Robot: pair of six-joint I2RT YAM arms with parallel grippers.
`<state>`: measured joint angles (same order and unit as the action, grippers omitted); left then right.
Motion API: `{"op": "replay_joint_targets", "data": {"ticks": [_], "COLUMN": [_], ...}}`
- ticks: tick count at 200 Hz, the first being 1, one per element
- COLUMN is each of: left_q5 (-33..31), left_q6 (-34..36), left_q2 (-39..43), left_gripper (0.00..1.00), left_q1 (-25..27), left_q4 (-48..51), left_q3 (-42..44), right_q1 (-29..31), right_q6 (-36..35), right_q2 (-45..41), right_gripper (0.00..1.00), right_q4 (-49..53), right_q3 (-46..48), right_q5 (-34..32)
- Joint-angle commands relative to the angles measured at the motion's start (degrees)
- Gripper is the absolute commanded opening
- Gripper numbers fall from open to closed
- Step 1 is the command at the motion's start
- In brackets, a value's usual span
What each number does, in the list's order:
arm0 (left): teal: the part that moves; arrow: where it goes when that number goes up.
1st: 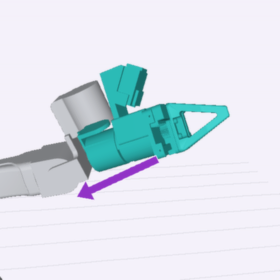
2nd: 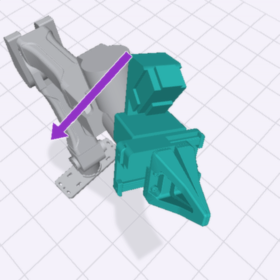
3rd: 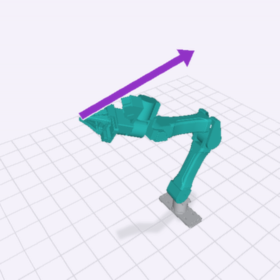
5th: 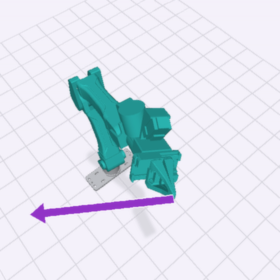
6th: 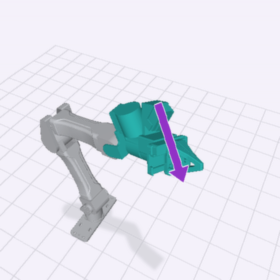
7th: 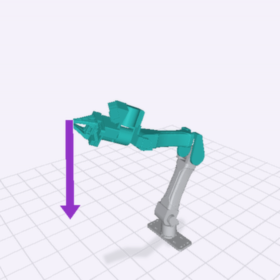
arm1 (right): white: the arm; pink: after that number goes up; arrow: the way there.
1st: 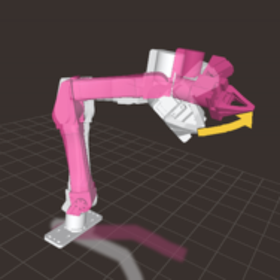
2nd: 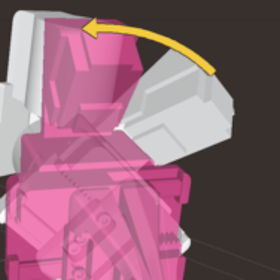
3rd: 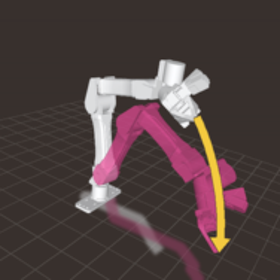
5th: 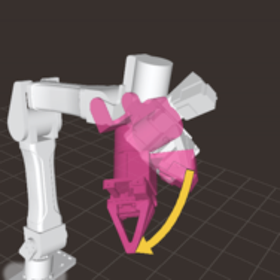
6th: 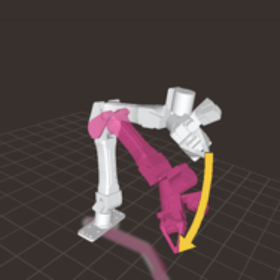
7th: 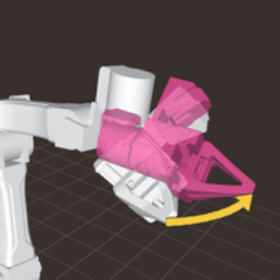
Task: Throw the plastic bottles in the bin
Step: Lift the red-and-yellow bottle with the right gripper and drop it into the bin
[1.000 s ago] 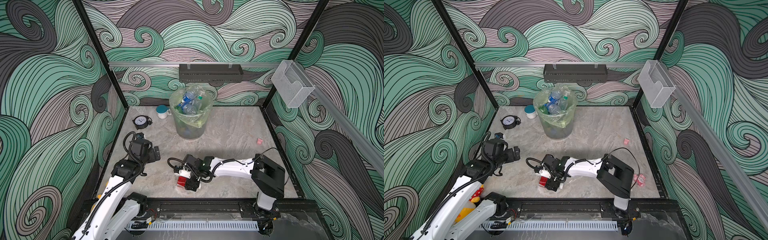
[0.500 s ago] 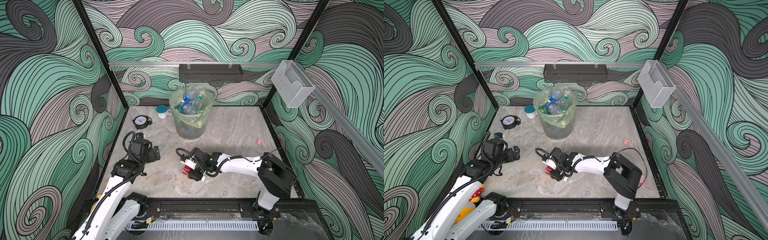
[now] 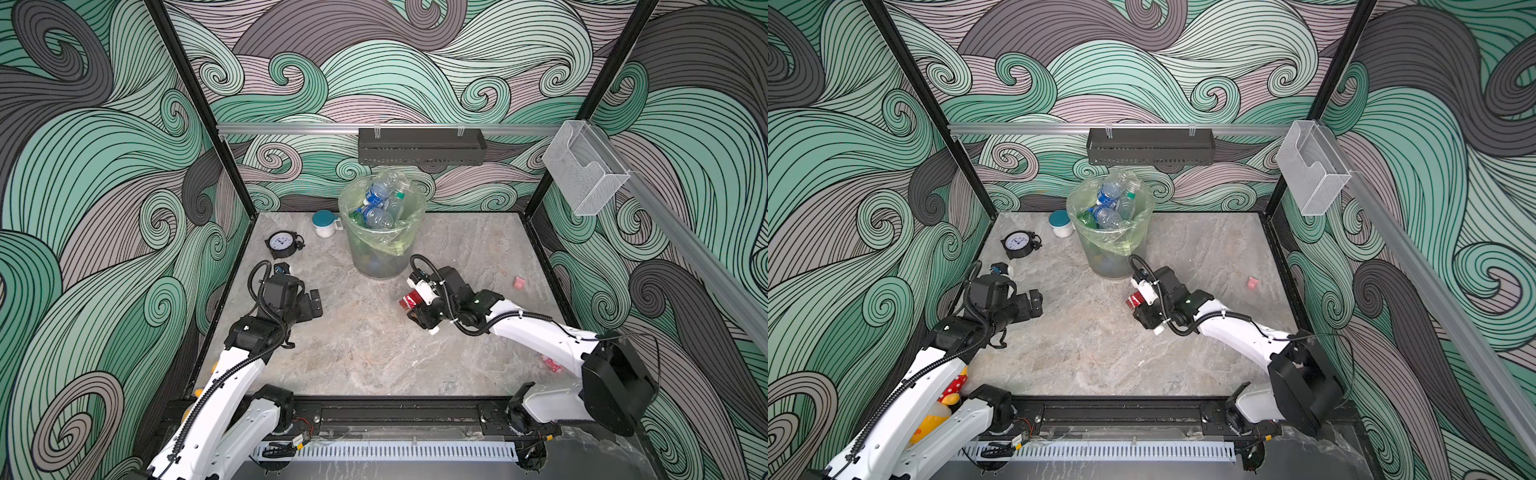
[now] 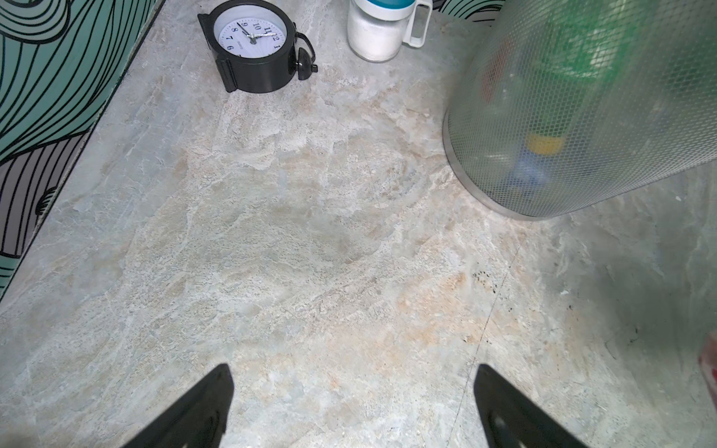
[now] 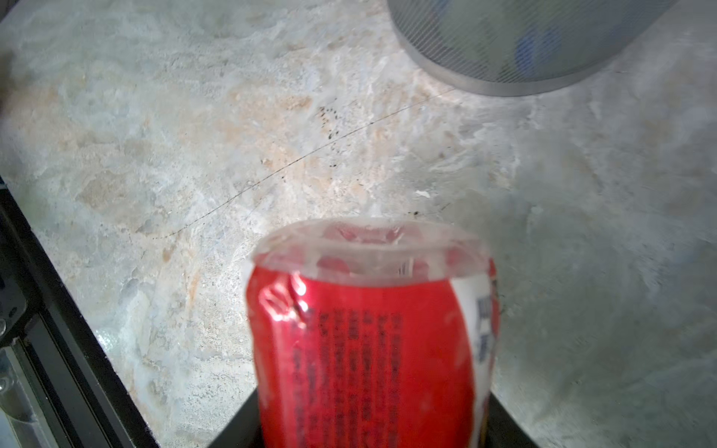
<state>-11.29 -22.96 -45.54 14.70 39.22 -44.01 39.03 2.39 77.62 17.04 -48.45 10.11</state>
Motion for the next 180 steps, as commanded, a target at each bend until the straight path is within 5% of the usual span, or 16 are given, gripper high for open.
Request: {"op": "replay_joint_targets", "data": {"ticks": [1,41,64,88,123,140,180], "left_q5": [1.1,2.2,2.7,3.6,5.2,4.3,2.2], "left_q6": [0.7,0.5,1.0,0.9,0.1,1.3,3.1], "left_q2": [-0.3,-1.3,-2.3,-3.4,-5.5,-5.3,-4.7], "left_gripper": [0.99,0.99,0.99,0.99,0.99,0.99,0.99], "left_q1": [-0.4,-0.4,-0.5,-0.5,-0.5,-0.6,-1.0], "left_q4": [-1.0,-2.2,-3.2,-5.4,-6.7,-5.1,-5.2], "left_q3": [-0.6,-0.5,-0.9,-0.5,-0.6,-1.4,-1.3], "right_q1": [-2.8,-5.2,-5.4,-5.9,-5.8,-5.9,-6.7], "right_q6": [0.9,-0.7,-3.3,-7.0,-7.1,-7.0,-5.9], "right_q2": [-3.5,-5.1,-0.1,14.2,35.2,34.0,19.6], "right_gripper": [0.55,0.54,0.54,0.54,0.88,0.90,0.97], "right_q4": [-1.5,1.7,6.0,12.3,27.0,25.2,12.4], "right_q3": [0.4,-9.6,-25.2,-50.6,-86.2,-84.6,-63.8], "right_q5": [2.6,5.8,8.2,8.2,8.0,6.3,4.3]}}
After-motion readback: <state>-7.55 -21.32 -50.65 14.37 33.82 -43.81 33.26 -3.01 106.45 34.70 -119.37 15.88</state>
